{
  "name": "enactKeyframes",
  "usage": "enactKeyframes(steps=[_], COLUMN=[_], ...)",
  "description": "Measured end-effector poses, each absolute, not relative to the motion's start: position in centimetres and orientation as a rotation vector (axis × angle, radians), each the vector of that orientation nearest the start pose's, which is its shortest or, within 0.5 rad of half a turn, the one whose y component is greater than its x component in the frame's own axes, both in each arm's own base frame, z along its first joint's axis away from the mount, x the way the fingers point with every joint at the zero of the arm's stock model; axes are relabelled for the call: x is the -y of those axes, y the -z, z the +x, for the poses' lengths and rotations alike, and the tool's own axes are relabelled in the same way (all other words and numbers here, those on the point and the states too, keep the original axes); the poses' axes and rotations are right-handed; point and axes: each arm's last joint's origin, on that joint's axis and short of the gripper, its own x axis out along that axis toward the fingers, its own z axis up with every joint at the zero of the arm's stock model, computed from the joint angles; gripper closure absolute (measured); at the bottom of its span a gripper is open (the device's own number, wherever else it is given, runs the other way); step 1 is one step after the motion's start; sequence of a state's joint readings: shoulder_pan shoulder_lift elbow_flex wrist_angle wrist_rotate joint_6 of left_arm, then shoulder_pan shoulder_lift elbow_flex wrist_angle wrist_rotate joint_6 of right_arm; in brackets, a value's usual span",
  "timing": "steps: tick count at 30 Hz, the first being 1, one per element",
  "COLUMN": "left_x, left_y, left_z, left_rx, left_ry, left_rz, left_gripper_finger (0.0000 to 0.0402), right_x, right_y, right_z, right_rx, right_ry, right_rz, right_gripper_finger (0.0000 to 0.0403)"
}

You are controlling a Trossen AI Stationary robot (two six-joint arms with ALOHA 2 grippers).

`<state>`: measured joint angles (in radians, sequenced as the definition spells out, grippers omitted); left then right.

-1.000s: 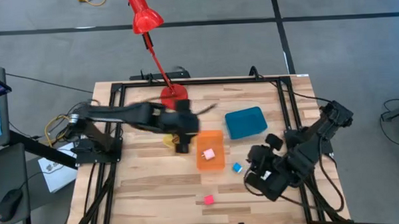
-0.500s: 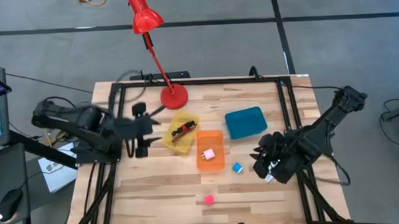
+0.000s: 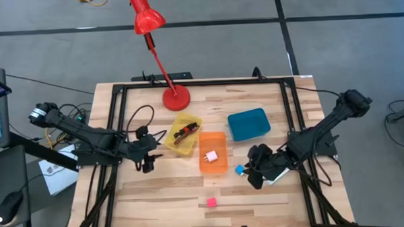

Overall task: Pick and place items into bin
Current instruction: Put the blue charger adapter into the orange bin

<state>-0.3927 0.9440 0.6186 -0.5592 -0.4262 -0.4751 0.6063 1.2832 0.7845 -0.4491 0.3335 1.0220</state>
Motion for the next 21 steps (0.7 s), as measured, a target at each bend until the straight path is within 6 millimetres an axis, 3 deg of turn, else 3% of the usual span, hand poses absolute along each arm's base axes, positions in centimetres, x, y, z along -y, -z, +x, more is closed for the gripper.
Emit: enactKeyframes(steps=[17, 21], left_x=[5.8, 5.8], left_y=[-23.2, -23.3], left_z=[17.4, 17.4], left_rx=[-0.686, -0.672], left_ry=[-0.191, -0.208], left_rz=[-0.042, -0.063], left_gripper_finger=[0.0175, 0.0175], right_x=[-13.4, -13.1], right_y=[-18.5, -18.6], right_z=[22.9, 23.7], right_rx=[-1.038, -1.009], right_ry=[0.051, 0.031], right_rz=[0.459, 0.458], right_gripper_finger=[0.0275, 0.0275])
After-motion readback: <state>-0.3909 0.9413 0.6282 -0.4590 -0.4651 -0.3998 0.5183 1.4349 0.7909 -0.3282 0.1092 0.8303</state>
